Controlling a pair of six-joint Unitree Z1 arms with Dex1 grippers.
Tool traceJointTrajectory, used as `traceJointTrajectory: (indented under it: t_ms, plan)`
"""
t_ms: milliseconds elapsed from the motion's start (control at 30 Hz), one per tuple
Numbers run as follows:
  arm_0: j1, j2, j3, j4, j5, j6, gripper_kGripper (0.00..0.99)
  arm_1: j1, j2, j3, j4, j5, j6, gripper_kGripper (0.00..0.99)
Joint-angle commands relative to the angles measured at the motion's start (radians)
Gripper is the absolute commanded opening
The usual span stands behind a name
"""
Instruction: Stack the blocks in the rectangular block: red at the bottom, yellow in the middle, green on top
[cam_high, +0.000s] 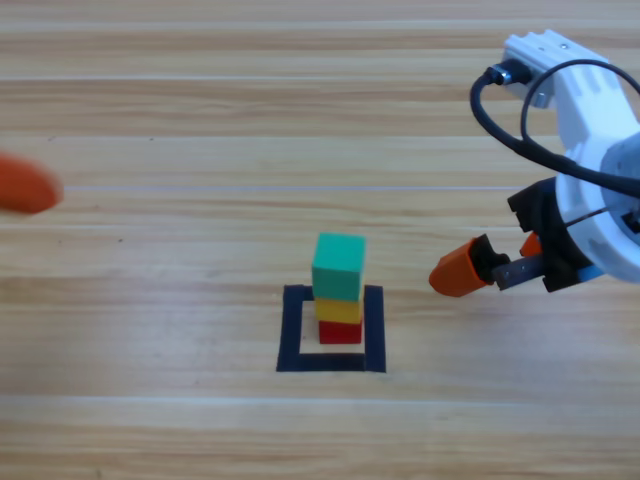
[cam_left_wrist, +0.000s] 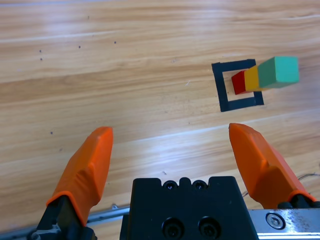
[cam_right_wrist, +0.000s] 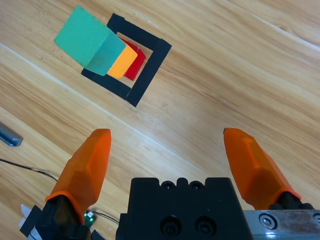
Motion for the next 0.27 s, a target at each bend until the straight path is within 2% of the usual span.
traceJointTrajectory:
  t_ms: [33, 267]
  plan:
    - [-0.022, -0.13, 0.15, -0.113, 0.013, 0.093, 0.99, -0.023, 0.001, 0.032, -0.014, 0.007, -0.016, 0.99]
    - [-0.022, -0.078, 0.187, -0.214, -0.004, 0.174, 0.99, -0.023, 0.004, 0.032, -0.014, 0.006, -0.016, 0.99]
